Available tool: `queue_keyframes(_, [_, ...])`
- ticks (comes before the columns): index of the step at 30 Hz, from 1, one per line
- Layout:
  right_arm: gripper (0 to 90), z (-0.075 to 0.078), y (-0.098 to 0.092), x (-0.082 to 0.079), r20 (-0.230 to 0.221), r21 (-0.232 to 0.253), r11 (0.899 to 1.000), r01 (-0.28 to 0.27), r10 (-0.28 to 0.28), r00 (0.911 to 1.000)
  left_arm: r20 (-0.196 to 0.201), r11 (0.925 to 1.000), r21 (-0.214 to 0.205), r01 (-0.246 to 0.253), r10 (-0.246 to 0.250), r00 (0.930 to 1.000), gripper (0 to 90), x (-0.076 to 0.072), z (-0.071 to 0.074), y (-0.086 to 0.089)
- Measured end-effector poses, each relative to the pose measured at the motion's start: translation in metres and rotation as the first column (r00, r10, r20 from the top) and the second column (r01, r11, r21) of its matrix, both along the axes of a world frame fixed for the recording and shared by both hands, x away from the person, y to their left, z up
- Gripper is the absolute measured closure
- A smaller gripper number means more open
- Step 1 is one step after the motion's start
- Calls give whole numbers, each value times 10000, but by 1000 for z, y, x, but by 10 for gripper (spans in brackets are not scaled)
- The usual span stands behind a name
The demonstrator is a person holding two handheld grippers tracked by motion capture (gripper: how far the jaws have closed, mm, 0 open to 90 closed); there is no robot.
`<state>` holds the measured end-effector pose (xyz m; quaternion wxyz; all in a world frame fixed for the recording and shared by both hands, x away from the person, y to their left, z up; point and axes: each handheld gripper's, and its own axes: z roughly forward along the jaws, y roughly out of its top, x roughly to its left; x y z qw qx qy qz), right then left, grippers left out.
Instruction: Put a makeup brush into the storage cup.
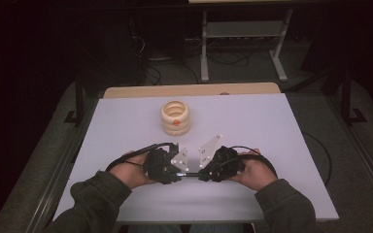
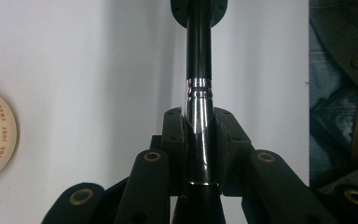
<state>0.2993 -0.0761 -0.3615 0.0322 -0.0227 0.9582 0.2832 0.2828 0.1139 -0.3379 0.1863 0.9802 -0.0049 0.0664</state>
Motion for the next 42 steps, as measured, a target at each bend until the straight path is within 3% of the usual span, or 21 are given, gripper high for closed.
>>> queue_keyframes(2, [783,-1,-2,-1,-19,143,9999,32,-32,10000,-233,9993,-378,-1,-8,9997,751,1,1,4])
queue_keyframes(4, [783,-1,-6,-2,-54,334,9994,79,-78,10000,-473,9948,-1001,-190,143,9988,647,5,3,10])
queue_keyframes(6, [783,-3,-10,-4,-30,381,9992,108,-107,9999,-668,9900,-1349,-421,333,9972,600,7,4,16])
queue_keyframes(8, [783,-5,-13,-5,-83,470,9987,204,-201,9998,-874,9821,-1736,-730,584,9945,559,10,4,25])
queue_keyframes(12, [784,-9,-21,-5,-171,725,9958,557,-546,9984,-1384,9587,-2522,-1315,987,9854,518,10,-3,39])
queue_keyframes(17, [784,-9,-26,-7,-109,1270,9897,653,-645,9979,-1806,9391,-2943,-1773,1276,9753,499,11,-14,47])
queue_keyframes(22, [783,-11,-18,-8,105,1174,9913,602,-619,9980,-1906,9446,-2861,-1607,1082,9757,526,12,-18,40])
queue_keyframes(25, [783,-14,-12,-8,139,1053,9930,530,-548,9984,-1810,9512,-2717,-1467,992,9785,601,11,-18,36])
queue_keyframes(29, [783,-15,-8,-7,205,1124,9927,436,-461,9987,-1829,9508,-2715,-1491,1012,9779,706,13,-16,37])
queue_keyframes(33, [781,-15,-7,-7,312,1093,9932,409,-446,9985,-1775,9586,-2565,-1234,788,9810,739,12,-14,35])
queue_keyframes(37, [762,-17,-7,-7,337,996,9939,473,-509,9981,-1588,9712,-2171,-984,643,9852,755,10,-12,31])
queue_keyframes(42, [698,-15,-3,-6,263,758,9947,694,-716,9971,-1395,9788,-1828,-923,671,9880,756,10,-8,27])
